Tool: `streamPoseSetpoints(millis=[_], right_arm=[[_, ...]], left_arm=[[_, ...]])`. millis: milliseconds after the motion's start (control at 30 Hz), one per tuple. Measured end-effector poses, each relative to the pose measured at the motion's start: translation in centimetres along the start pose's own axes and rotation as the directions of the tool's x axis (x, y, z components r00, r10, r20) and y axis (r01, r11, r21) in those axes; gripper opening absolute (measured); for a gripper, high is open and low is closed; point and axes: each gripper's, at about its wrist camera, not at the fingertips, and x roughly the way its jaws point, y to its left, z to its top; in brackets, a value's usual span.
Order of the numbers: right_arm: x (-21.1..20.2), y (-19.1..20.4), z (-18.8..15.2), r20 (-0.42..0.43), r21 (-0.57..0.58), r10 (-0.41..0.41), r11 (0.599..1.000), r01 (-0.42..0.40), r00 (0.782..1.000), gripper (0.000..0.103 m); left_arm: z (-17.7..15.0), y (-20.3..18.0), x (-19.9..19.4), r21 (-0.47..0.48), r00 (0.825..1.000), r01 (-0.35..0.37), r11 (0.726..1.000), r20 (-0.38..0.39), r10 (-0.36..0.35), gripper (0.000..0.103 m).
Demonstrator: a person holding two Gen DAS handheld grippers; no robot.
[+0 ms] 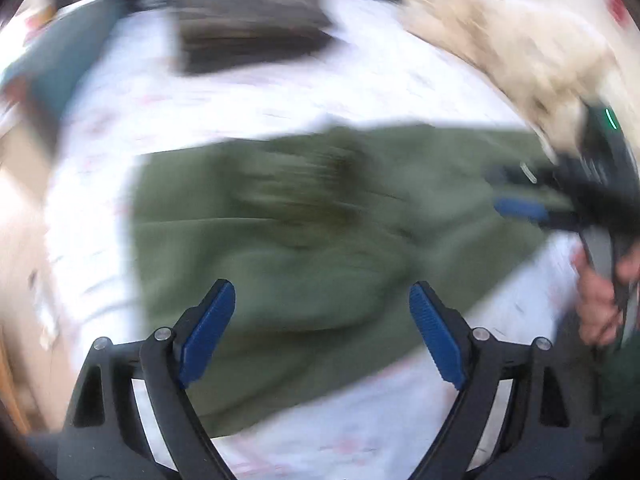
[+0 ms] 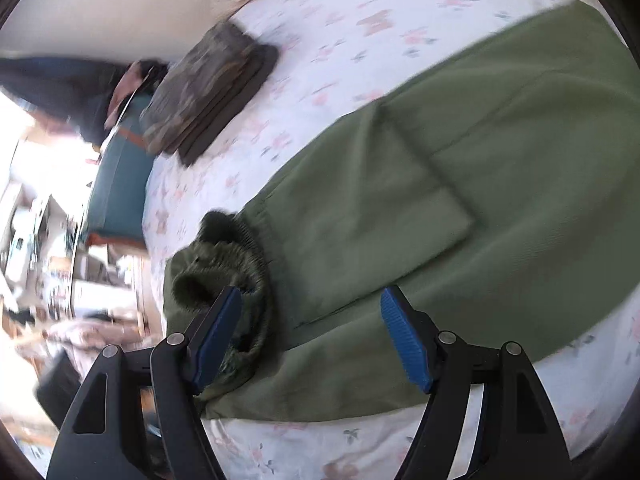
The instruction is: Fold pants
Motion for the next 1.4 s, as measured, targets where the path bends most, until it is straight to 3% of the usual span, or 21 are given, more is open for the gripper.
streamPoseSetpoints(millis=[67, 100, 200, 300, 433, 500, 533, 600, 700, 767, 833, 900, 933, 967, 1067, 1167, 1233, 1300, 1333, 1367, 1400], right_arm=[[1.4, 2.2, -0.6, -0.031, -0.088, 0.008, 0.996, -0.011, 0.999, 0.075], [2.3, 3.2, -1.1, -0.054, -0.128, 0.019, 0.991, -0.026, 0.998, 0.075], [5.4, 5.0, -2.8, -0.152, -0.171, 0.052, 0.982, -0.078, 0.987, 0.075], [7.6, 5.7, -3.7, -0.172, -0.198, 0.013, 0.979, -0.047, 0.985, 0.075], [10.7, 4.9, -3.8, -0.200, -0.103, 0.058, 0.991, -0.080, 0.978, 0.075], [11.9, 4.3, -4.1, -0.228, -0.040, 0.092, 0.994, -0.104, 0.969, 0.047], [11.7, 4.5, -4.4, -0.221, -0.036, 0.089, 0.994, -0.099, 0.971, 0.021], [9.7, 5.9, -5.0, -0.151, -0.098, 0.103, 0.988, -0.118, 0.983, 0.019], [6.8, 7.1, -5.8, -0.116, -0.082, 0.195, 0.975, -0.205, 0.974, 0.018], [6.6, 6.2, -6.6, -0.135, -0.003, 0.215, 0.976, -0.217, 0.967, 0.018], [8.2, 4.1, -7.7, -0.185, 0.096, 0.183, 0.981, -0.167, 0.966, 0.021], [9.5, 2.4, -8.2, -0.231, 0.132, 0.104, 0.988, -0.074, 0.967, 0.033], [9.3, 1.9, -8.0, -0.229, 0.147, 0.078, 0.988, -0.045, 0.970, 0.048], [8.7, 1.9, -7.6, -0.208, 0.140, 0.064, 0.990, -0.035, 0.976, 0.054], [5.4, 3.8, -5.7, -0.126, 0.022, -0.055, 0.998, 0.059, 0.990, 0.056], [3.7, 8.0, -3.9, -0.057, -0.184, -0.147, 0.974, 0.134, 0.988, 0.058], [4.1, 10.8, -4.0, -0.041, -0.314, -0.135, 0.942, 0.116, 0.990, 0.056], [7.0, 12.9, -4.5, -0.173, -0.378, -0.061, 0.926, -0.009, 0.983, 0.044], [8.5, 13.5, -4.8, -0.226, -0.393, -0.066, 0.919, -0.029, 0.972, 0.027], [10.4, 13.6, -5.1, -0.262, -0.415, -0.097, 0.909, -0.022, 0.960, 0.022], [12.0, 13.7, -5.2, -0.242, -0.473, -0.155, 0.881, 0.023, 0.958, 0.022]], left_arm=[[-0.7, 4.5, -0.4, -0.144, 0.993, -0.118, 0.982, 0.009, 0.121, 0.087], [-1.4, 6.8, 0.1, -0.222, 0.985, -0.173, 0.960, -0.023, 0.172, 0.085], [-3.7, 10.2, 2.7, -0.359, 0.982, -0.170, 0.918, -0.141, 0.127, 0.085], [-5.4, 11.3, 6.1, -0.378, 0.958, -0.186, 0.907, -0.273, 0.083, 0.086], [-5.4, 10.7, 6.7, -0.337, 0.955, -0.208, 0.918, -0.271, 0.117, 0.088], [-5.4, 10.6, 6.3, -0.333, 0.955, -0.208, 0.920, -0.271, 0.118, 0.088], [-5.6, 10.4, 6.0, -0.334, 0.955, -0.211, 0.919, -0.270, 0.121, 0.088], [-6.1, 10.1, 4.9, -0.342, 0.957, -0.218, 0.914, -0.256, 0.133, 0.088], [-5.9, 11.7, 3.3, -0.378, 0.967, -0.209, 0.902, -0.216, 0.134, 0.088], [-5.8, 12.7, 1.9, -0.433, 0.978, -0.197, 0.880, -0.155, 0.142, 0.087], [-5.7, 13.3, 1.3, -0.468, 0.985, -0.165, 0.868, -0.126, 0.119, 0.087], [-5.5, 13.3, 2.2, -0.461, 0.983, -0.156, 0.874, -0.160, 0.091, 0.087], [-5.4, 12.7, 3.1, -0.442, 0.976, -0.165, 0.881, -0.202, 0.082, 0.087], [-5.5, 12.0, 3.9, -0.423, 0.967, -0.178, 0.888, -0.242, 0.079, 0.087], [-6.1, 11.5, 5.0, -0.411, 0.954, -0.204, 0.889, -0.287, 0.086, 0.087], [-5.7, 11.2, 5.3, -0.394, 0.951, -0.212, 0.894, -0.293, 0.096, 0.087], [-5.6, 11.1, 5.5, -0.394, 0.950, -0.216, 0.893, -0.297, 0.099, 0.087], [-5.5, 10.7, 5.4, -0.393, 0.948, -0.220, 0.893, -0.300, 0.102, 0.087], [-5.4, 10.5, 5.4, -0.388, 0.948, -0.223, 0.894, -0.301, 0.106, 0.087], [-5.4, 10.4, 5.5, -0.386, 0.947, -0.225, 0.895, -0.301, 0.108, 0.087], [-5.4, 10.3, 5.5, -0.383, 0.947, -0.228, 0.895, -0.302, 0.111, 0.087]])
